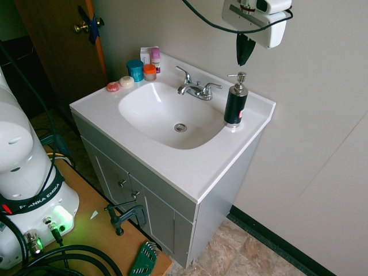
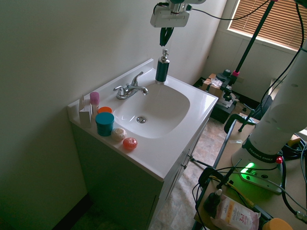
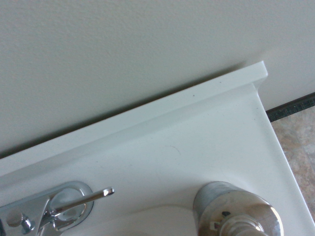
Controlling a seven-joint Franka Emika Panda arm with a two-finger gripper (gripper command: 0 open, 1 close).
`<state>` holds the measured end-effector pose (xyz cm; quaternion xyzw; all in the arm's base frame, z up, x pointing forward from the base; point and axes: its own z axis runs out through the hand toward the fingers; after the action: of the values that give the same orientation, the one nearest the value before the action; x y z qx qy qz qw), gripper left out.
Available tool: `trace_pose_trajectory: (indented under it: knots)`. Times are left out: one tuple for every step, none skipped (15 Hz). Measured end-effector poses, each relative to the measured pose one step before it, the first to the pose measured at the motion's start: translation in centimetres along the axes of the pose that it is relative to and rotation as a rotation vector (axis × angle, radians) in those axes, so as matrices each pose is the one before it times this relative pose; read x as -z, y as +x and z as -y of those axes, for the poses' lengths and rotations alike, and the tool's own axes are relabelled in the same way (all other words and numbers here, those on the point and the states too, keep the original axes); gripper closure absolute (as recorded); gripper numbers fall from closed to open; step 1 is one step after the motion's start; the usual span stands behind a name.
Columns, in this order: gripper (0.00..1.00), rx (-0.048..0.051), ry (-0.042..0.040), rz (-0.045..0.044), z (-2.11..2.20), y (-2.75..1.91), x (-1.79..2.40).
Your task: Press down on the sanitizer
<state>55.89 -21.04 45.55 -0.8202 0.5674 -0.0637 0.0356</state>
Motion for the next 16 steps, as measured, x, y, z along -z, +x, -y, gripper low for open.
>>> trace_pose_trajectory:
  knots:
    - [1.00,-0.00570,-0.00575,0.00262,-0.342,0.281,-0.279]
    - [1.00,-0.00398,-0.00729,0.00463,-0.324,0.119,-0.407]
    - [1.00,-0.00320,-0.00603,0.00714,-0.202,0.009,-0.484]
    - [1.00,-0.00147,-0.00297,0.00707,-0.113,-0.081,-0.411]
    - [1.00,-0.00069,0.00084,0.00185,-0.006,-0.020,-0.040]
    - [1.00,-0.00031,0.00050,0.00076,0.002,-0.011,-0.009]
    - [1.00,-0.00001,0.00001,-0.00001,0.000,0.001,0.001]
    - [1.00,-0.00026,-0.00054,0.00028,-0.010,0.010,-0.035]
    - [1.00,-0.00111,-0.00069,-0.00018,-0.035,0.055,-0.097]
    - [1.00,-0.00267,-0.00268,0.00009,-0.066,0.133,-0.284]
    - [1.00,-0.00380,-0.00215,-0.00080,-0.076,0.214,-0.381]
    - [1.00,-0.00296,-0.00273,0.00113,-0.056,0.134,-0.323]
    - [1.00,-0.00265,0.00014,0.00162,-0.012,0.061,-0.162]
    - [1.00,-0.00287,0.00141,0.00226,-0.025,0.028,-0.037]
    - [1.00,-0.00239,0.00118,0.00186,-0.025,0.024,-0.028]
    - [1.00,-0.00114,0.00076,0.00061,-0.003,0.015,-0.038]
